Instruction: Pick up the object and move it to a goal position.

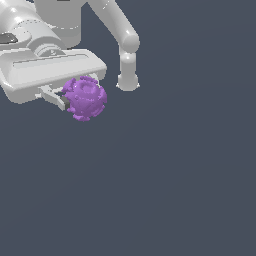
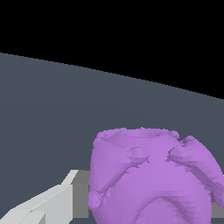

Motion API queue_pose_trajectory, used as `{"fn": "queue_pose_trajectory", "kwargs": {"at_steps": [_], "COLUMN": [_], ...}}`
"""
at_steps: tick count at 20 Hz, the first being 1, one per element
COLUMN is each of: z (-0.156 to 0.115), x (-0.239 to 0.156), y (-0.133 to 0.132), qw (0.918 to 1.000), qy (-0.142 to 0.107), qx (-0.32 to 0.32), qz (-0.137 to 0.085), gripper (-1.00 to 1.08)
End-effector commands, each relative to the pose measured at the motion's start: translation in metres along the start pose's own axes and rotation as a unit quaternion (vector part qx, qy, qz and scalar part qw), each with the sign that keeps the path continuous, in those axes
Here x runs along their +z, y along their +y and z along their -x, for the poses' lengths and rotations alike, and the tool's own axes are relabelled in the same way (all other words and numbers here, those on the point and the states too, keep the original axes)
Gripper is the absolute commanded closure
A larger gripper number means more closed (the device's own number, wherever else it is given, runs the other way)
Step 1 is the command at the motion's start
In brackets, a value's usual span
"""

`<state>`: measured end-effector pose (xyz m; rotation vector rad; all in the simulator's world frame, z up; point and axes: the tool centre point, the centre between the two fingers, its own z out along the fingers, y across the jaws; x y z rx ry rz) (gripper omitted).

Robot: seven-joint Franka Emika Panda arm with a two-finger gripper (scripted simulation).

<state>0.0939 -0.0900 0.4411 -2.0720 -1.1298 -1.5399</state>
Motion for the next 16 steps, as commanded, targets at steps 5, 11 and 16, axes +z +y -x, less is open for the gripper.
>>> {"fn": "queue_pose_trajectory", "kwargs": {"at_steps": [5,11,16], "z": [-0.027,-0.039,-0.041], "x": [-0.028,-0.041,-0.043], "y": [0.021,0.031,0.033], "qw": [0.9977,0.9952,0.9946], "qy": [0.059,0.086,0.091], "qx": [-0.03,-0.043,-0.045], "qz": [-0.013,-0.021,-0.023], "gripper": [1.08,1.08,1.08]}}
